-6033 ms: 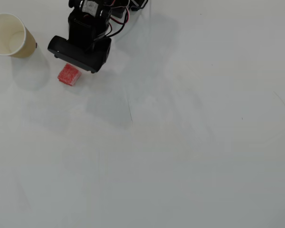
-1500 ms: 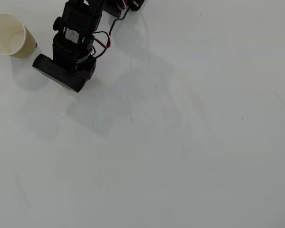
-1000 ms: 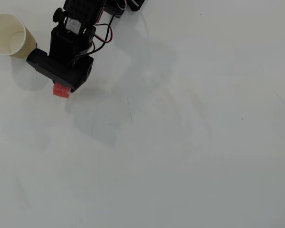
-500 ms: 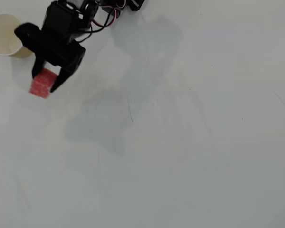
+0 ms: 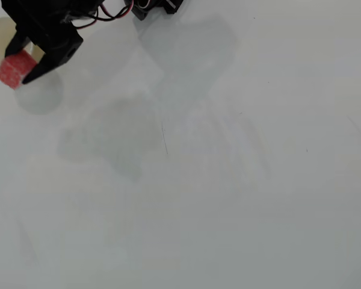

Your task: Pick up the cube and drop it in the cup.

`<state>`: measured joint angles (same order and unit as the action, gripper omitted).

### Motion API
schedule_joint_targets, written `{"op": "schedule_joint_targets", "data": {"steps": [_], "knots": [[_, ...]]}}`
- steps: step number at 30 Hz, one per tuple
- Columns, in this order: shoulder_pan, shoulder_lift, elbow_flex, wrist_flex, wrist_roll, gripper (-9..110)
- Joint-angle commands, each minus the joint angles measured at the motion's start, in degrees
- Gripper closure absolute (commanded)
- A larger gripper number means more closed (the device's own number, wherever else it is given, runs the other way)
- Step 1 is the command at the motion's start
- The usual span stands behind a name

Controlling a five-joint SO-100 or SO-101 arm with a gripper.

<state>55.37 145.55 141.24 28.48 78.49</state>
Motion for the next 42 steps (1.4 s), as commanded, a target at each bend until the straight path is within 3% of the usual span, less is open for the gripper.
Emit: {"op": "schedule_joint_targets", "data": {"steps": [1,21,42], "knots": [[2.99,3.78,-2.2,-0.44,-0.7,98],[15.91,6.42,1.49,-0.44,-1.14,98],[15.21,7.03,1.93,-0.35,-1.14,98]]}}
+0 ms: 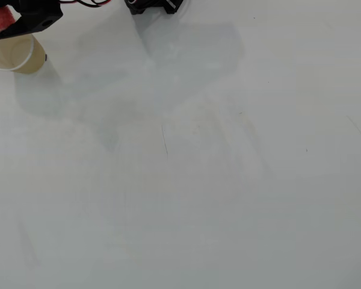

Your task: Pick up the cube and drop it in the cup.

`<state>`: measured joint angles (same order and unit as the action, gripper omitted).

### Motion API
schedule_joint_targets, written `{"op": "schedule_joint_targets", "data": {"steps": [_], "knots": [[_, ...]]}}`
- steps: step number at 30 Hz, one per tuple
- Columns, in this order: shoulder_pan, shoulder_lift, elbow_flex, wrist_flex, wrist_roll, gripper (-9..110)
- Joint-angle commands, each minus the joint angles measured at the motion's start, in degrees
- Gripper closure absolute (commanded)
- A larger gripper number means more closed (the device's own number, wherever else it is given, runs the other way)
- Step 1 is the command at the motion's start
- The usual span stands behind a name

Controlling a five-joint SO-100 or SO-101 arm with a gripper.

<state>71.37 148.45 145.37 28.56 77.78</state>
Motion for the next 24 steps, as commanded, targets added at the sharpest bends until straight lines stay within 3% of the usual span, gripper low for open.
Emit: {"op": "schedule_joint_targets", "data": {"steps": [1,24], "knots": [[-0.97,4.13,-2.11,0.0,-0.44,98],[-0.88,-8.09,-13.18,4.13,0.18,98]]}}
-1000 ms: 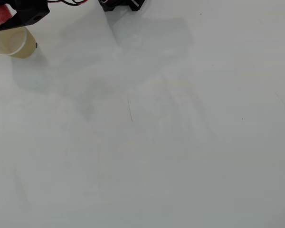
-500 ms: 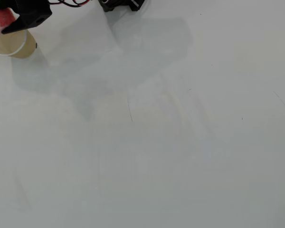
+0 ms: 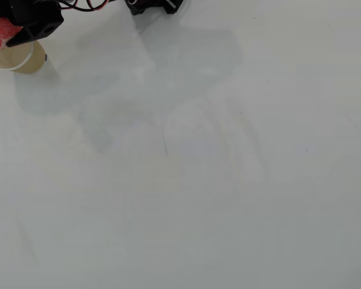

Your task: Pick up the cube and drop it in the cup.

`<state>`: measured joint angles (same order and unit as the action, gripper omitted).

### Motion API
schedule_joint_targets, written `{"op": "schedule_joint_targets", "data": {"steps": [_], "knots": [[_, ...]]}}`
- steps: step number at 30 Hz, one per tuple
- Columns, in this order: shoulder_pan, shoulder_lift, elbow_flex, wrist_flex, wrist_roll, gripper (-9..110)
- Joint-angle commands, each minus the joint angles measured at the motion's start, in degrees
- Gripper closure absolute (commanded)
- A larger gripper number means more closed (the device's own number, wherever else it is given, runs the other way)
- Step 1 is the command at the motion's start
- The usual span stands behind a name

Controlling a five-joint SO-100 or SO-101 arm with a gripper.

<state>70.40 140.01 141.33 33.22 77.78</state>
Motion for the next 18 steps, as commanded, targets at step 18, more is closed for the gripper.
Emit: {"op": "schedule_joint_targets", "data": {"steps": [18], "knots": [[-1.32,0.18,-8.26,3.6,-0.18,98]]}}
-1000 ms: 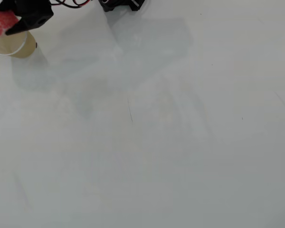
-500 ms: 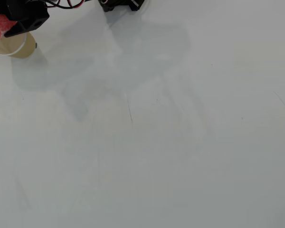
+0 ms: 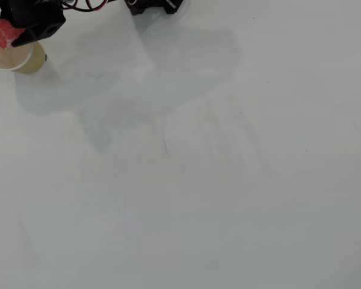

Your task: Pick up the cube and drop it in the cup.

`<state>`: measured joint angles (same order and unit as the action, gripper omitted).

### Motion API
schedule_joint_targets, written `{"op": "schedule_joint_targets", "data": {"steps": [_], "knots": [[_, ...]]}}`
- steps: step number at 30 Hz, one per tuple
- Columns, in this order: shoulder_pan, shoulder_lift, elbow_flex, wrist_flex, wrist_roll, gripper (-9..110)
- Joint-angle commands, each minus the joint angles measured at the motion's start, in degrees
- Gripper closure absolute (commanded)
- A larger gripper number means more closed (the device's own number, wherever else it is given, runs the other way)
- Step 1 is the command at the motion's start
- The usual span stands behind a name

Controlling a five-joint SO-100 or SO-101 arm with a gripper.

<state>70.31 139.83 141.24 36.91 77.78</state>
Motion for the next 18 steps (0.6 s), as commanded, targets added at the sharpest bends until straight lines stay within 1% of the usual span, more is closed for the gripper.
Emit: {"op": "schedule_joint_targets", "data": {"steps": [1,14,16,18], "knots": [[-1.32,0.35,-8.17,-0.09,-0.09,98],[-1.76,0.35,-7.91,-0.09,0.18,98],[-1.85,0.35,-7.91,-0.44,0.26,97],[-1.85,0.35,-7.82,-0.7,0.26,92]]}}
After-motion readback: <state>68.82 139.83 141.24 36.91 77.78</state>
